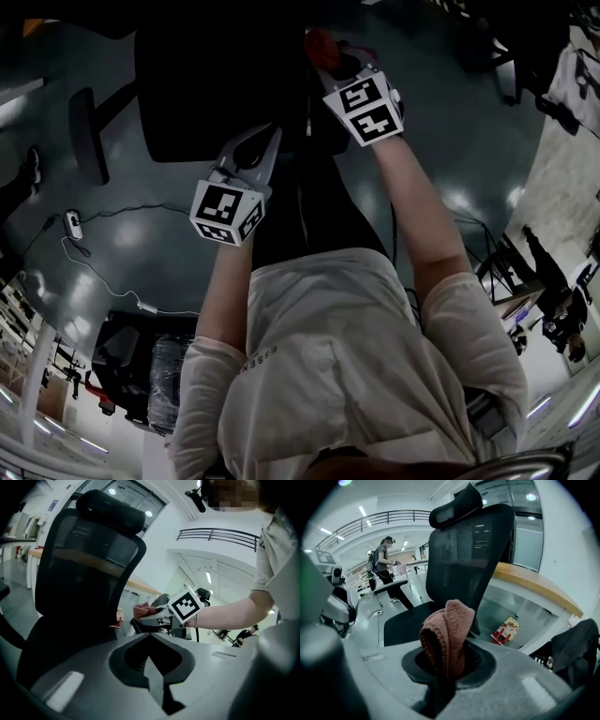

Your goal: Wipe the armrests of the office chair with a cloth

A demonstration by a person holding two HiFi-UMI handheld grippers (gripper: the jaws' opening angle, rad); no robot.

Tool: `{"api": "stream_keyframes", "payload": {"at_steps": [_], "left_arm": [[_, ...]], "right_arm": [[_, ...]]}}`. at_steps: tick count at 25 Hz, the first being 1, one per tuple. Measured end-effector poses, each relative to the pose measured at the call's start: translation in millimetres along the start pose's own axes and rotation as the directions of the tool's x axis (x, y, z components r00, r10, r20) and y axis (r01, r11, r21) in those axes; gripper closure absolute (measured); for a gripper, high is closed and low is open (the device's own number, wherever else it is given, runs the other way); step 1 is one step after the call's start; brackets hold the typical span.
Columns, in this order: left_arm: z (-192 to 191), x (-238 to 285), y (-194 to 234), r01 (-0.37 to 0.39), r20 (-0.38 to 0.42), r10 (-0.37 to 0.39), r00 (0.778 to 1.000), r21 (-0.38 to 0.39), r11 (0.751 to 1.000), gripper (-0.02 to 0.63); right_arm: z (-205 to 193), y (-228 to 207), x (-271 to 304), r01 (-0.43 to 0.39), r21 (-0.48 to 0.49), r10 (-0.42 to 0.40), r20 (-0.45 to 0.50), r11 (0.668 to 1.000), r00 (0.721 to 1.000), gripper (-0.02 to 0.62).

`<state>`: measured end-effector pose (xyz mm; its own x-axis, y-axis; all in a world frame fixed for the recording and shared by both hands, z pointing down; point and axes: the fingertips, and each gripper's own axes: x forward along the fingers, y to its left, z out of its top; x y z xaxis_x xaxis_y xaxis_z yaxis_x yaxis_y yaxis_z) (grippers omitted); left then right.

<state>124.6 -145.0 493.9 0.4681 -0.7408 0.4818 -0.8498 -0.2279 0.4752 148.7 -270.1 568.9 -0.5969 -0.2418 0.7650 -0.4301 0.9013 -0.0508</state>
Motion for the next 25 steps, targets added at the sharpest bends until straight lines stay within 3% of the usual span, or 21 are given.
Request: {"api": "stream_keyframes", "payload": {"at_steps": [10, 20, 25], "left_arm": [[0.3, -21.9, 7.6, -0.021, 0.044, 0.021, 0.999, -0.001, 1.0, 0.589], [-5.7, -40.2, -13.3, 0.062, 0.048, -0.064, 0.997, 0.041, 0.997, 0.589], [-10.0, -52.2, -21.3, 0.093, 0.044, -0.096, 0.994, 0.065, 0.994, 0.589]], "right_arm": [[-30.5, 50.9, -26.2, -0.022, 0.04, 0.022, -0.004, 0.999, 1.0, 0.549], [-77.0, 104.5, -59.7, 0.035, 0.167, -0.037, 0.013, 0.985, 0.999, 0.549], [-95.6, 141.5, -75.6, 0.015, 0.222, -0.012, -0.013, 0.975, 1.0, 0.549]]}}
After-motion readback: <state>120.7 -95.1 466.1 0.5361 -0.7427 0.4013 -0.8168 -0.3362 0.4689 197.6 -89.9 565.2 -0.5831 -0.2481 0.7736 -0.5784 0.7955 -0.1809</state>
